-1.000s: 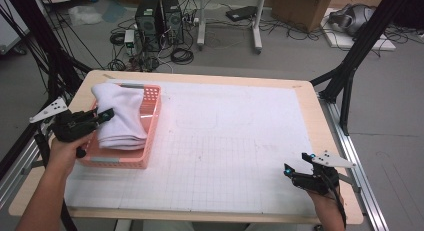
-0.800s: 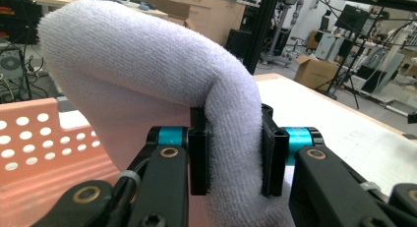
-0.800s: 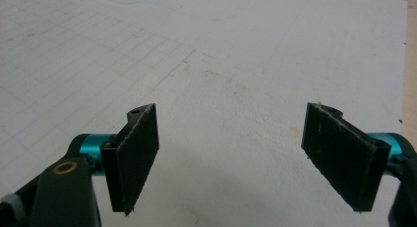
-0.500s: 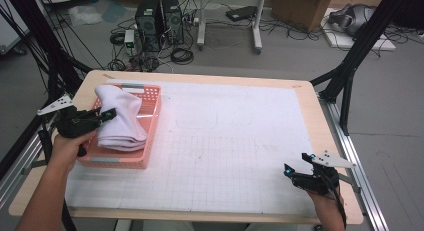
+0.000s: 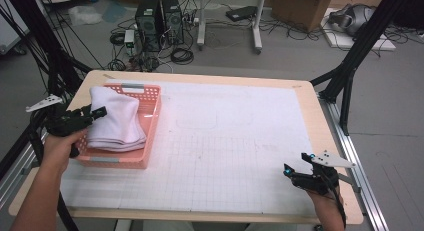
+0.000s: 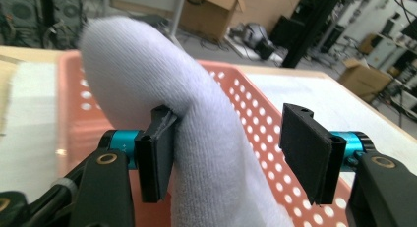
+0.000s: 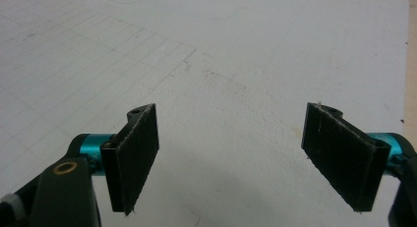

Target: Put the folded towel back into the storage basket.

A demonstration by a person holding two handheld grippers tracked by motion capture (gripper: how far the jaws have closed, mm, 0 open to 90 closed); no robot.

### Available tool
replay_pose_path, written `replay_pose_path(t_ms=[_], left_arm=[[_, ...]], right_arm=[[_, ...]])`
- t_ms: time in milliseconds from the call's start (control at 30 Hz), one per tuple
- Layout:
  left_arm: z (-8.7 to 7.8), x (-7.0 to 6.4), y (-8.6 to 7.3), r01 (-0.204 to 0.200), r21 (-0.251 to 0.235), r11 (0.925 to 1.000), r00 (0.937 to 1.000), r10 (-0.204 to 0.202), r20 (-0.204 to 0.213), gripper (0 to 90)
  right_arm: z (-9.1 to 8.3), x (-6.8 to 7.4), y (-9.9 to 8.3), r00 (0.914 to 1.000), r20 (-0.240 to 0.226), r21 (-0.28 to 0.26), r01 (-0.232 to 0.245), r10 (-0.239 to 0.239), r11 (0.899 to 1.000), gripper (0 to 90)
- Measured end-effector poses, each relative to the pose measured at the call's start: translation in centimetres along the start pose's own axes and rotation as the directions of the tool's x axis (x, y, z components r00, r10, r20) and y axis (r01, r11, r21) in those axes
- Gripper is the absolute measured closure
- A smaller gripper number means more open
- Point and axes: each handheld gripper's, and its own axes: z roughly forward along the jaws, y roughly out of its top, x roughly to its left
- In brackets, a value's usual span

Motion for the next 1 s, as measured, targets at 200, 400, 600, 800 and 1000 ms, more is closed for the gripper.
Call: replay_pose_path(t_ms=[200, 400, 600, 800, 1000], left_arm=[[-1.1, -0.2, 0.5, -0.015, -0.102, 0.9947, 0.9992, 0.011, -0.038, 39.4], [-0.7, -0.6, 0.6, -0.069, -0.02, 0.9974, 0.993, 0.067, -0.097, 38.2], [0.2, -0.8, 0.1, -0.076, 0.041, 0.9963, 0.9902, 0.08, -0.115, 37.4], [1.5, -1.2, -0.2, -0.095, 0.09, 0.9914, 0.9878, 0.105, -0.115, 37.4], [2.5, -1.6, -0.5, -0.106, 0.098, 0.9895, 0.9885, 0.116, -0.097, 37.3]], right_arm=[[0.0, 0.0, 0.0, 1.0, -0.002, 0.0, 0.0, 0.0, 1.0, 20.9], [0.1, 0.1, 0.0, 1.0, -0.004, 0.003, 0.0, 0.0, 1.0, 20.9], [0.1, 0.0, 0.0, 1.0, -0.003, 0.004, -0.004, 0.004, 1.0, 20.9], [0.2, 0.1, 0.0, 1.0, -0.005, 0.007, 0.002, -0.001, 1.0, 20.9], [0.2, 0.0, 0.0, 1.0, -0.004, 0.007, -0.003, 0.003, 1.0, 20.9]])
